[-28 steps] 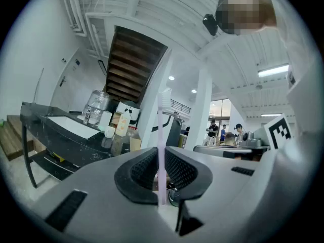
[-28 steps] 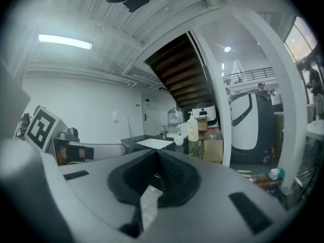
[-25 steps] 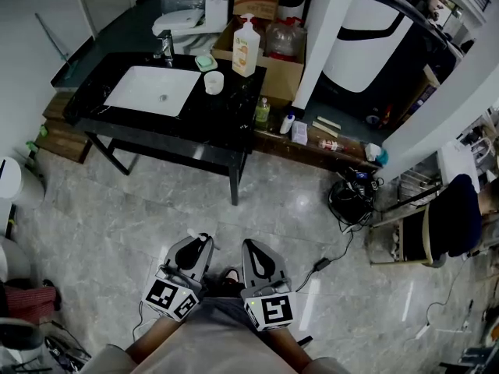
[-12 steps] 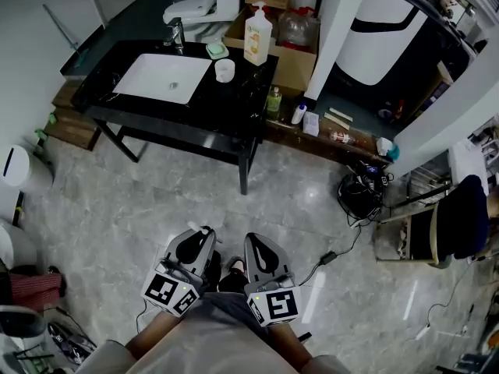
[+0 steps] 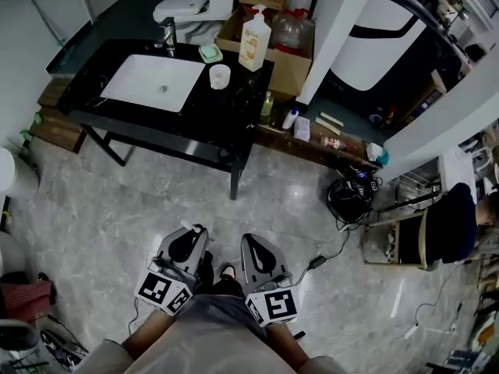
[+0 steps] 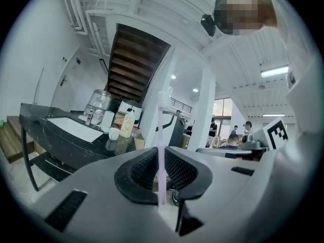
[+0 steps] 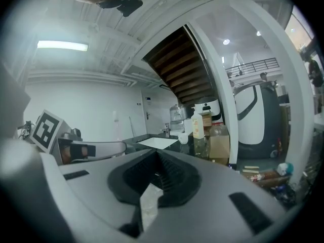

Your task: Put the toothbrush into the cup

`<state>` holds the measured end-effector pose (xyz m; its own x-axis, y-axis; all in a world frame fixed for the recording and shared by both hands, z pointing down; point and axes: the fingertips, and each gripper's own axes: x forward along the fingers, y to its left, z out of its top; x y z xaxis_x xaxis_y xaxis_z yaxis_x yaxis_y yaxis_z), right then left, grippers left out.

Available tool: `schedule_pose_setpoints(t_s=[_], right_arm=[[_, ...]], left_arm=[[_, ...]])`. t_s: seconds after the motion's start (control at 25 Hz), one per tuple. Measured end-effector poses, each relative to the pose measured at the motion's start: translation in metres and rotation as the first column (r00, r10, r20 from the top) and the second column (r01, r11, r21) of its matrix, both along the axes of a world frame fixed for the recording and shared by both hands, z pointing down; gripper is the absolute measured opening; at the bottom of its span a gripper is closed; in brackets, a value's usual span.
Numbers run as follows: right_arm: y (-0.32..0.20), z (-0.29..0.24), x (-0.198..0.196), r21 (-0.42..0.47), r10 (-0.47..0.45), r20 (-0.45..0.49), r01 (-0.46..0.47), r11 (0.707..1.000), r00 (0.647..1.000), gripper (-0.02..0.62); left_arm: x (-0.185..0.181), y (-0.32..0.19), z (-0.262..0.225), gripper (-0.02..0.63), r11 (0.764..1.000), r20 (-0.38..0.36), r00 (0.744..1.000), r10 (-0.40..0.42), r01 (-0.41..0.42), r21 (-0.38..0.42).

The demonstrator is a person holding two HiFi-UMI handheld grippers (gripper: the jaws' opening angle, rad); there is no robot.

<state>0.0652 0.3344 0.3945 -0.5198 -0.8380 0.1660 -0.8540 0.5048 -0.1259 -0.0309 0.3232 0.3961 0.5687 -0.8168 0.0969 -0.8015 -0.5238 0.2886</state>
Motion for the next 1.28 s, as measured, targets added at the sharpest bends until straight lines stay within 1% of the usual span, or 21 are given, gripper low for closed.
schedule_pose_setpoints(t_s=[0.16, 0.44, 0.56, 0.68, 0.88, 1.08, 1.28], right_arm=[[-0.031, -0.008, -0.015, 0.009, -0.008, -0.026, 0.008, 1.000, 1.000, 0.006], [-0.083, -0.012, -0.054, 0.019, -0.024, -0.050, 0.025, 1.000, 0.998, 0.006], [-0.102, -0.020, -0.073, 0.036, -0.030, -0.061, 0.032, 0.999, 0.998, 0.006], [-0.116, -0.024, -0.091, 0.041, -0.032, -0.073, 0.035, 0.999, 0.997, 0.006], [-0.129, -0.020, -0.114, 0.026, -0.024, -0.094, 0.026, 0.999, 0.995, 0.006], [-0.138, -0.014, -0.119, 0.010, 0.000, -0.124, 0.001, 1.000, 0.992, 0.006], [-0.150, -0.009, -0.117, -0.009, 0.025, -0.132, -0.026, 1.000, 0.991, 0.006]], left_arm=[[-0.012, -0.031, -0.005, 0.044, 1.000, -0.024, 1.000, 0.014, -0.014, 0.013], [-0.046, -0.081, -0.012, 0.044, 0.999, -0.060, 0.998, 0.019, -0.016, 0.041], [-0.059, -0.099, -0.021, 0.044, 0.997, -0.076, 0.996, 0.038, -0.033, 0.065], [-0.071, -0.112, -0.025, 0.044, 0.995, -0.077, 0.995, 0.060, -0.053, 0.081], [-0.090, -0.130, -0.028, 0.044, 0.992, -0.091, 0.992, 0.092, -0.083, 0.098], [-0.102, -0.142, -0.022, 0.044, 0.992, -0.117, 0.988, 0.099, -0.090, 0.087], [-0.105, -0.153, -0.017, 0.044, 0.992, -0.118, 0.987, 0.111, -0.103, 0.069]])
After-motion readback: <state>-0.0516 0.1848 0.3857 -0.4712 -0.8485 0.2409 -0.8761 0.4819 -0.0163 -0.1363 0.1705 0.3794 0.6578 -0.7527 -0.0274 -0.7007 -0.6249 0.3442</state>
